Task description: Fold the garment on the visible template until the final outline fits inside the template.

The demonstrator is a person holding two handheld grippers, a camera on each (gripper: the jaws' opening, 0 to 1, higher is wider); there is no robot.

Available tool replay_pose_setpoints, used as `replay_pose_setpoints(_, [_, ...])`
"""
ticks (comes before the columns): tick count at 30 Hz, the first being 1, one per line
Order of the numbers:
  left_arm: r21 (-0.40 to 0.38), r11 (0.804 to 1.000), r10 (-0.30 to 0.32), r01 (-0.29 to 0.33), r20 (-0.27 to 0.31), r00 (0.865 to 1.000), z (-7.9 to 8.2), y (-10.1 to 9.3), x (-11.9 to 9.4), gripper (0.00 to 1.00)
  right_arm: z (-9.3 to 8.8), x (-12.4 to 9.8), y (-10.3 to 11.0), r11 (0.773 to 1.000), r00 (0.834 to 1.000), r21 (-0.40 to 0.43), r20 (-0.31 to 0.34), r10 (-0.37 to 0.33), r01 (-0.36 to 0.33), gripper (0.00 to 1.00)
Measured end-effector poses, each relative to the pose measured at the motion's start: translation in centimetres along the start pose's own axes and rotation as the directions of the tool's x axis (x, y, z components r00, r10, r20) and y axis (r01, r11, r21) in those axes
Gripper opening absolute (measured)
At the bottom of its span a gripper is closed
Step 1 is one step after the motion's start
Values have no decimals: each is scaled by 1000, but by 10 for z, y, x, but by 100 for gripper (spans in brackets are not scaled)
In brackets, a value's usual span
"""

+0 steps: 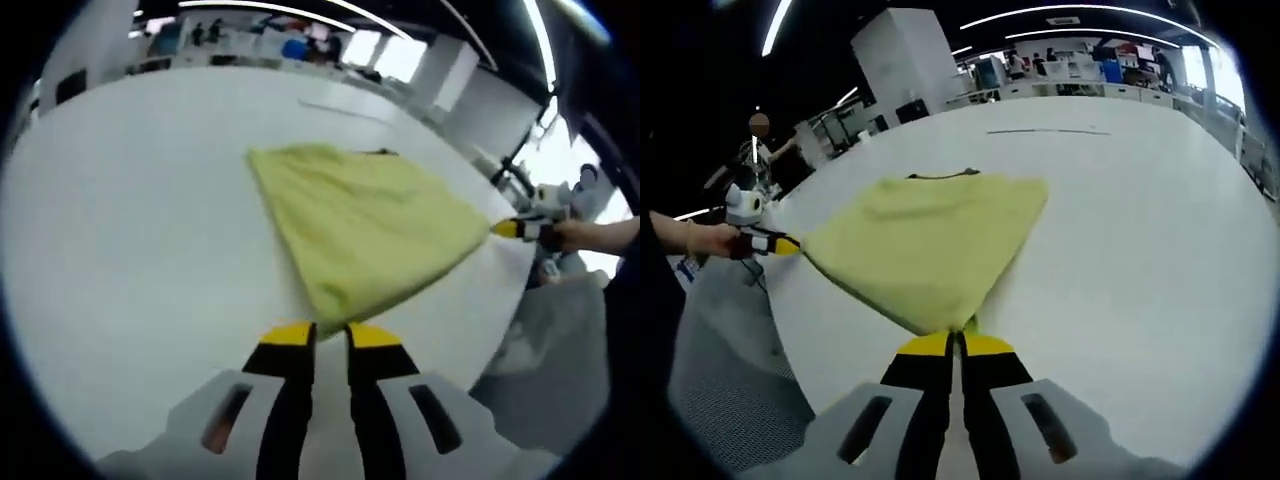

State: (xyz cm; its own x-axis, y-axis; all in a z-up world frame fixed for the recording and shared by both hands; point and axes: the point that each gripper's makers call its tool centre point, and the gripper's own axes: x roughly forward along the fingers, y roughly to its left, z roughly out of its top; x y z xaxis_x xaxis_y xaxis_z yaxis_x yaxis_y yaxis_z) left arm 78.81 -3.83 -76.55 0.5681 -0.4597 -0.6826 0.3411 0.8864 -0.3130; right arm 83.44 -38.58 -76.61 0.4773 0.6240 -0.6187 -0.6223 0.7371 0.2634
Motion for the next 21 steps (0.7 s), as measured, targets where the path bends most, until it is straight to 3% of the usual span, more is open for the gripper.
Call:
replay_pose_setpoints(6, [27,1000,3,-2,-15,1000,3,2,2,0,2,1,1,1000,1000,-15,-2,11,-11,2])
replay_pose_setpoints(21, [105,994,11,-5,-56,998,3,9,1,0,-1,-2,-6,997,999,-73,-40,37,-40,2])
